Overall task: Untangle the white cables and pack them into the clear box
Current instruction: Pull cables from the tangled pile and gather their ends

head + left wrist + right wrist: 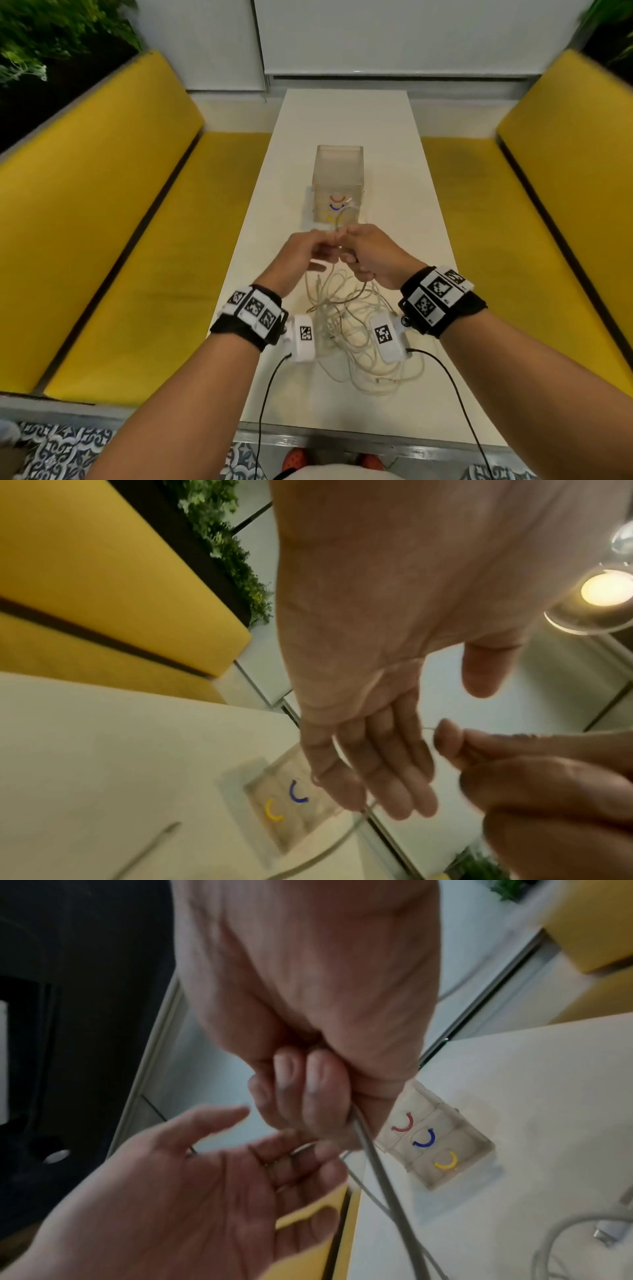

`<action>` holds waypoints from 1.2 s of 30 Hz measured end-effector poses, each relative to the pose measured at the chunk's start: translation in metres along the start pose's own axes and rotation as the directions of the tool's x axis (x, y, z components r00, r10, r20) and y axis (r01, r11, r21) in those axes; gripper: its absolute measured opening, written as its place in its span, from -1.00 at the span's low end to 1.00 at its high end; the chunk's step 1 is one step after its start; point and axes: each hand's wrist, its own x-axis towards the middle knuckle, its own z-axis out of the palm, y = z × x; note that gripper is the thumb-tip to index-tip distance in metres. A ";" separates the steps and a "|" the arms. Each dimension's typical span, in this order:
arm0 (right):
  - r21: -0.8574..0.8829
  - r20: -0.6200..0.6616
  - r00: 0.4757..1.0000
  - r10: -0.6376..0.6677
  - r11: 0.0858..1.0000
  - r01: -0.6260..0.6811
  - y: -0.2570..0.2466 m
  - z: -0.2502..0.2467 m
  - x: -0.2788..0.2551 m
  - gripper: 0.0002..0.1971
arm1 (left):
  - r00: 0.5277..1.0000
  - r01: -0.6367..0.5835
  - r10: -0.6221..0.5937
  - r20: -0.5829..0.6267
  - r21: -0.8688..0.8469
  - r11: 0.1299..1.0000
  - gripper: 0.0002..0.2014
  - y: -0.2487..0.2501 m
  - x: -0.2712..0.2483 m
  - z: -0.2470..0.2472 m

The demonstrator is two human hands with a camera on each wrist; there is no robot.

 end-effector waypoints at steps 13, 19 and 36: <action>-0.329 0.042 0.983 0.181 0.931 -0.157 0.035 -0.002 -0.006 -0.59 | 0.964 0.216 -0.214 -0.156 -0.006 0.976 -0.63 -0.001 0.044 0.018; -0.378 0.190 0.963 0.191 0.919 -0.108 0.046 0.002 -0.017 -0.56 | 0.924 0.345 -0.362 -0.125 -0.139 0.928 -0.37 -0.007 0.054 0.011; -0.074 -0.020 0.995 -0.102 0.992 0.100 0.026 -0.014 -0.004 -0.61 | 0.988 -0.095 0.063 -0.139 -0.242 0.966 -0.72 0.041 0.031 0.037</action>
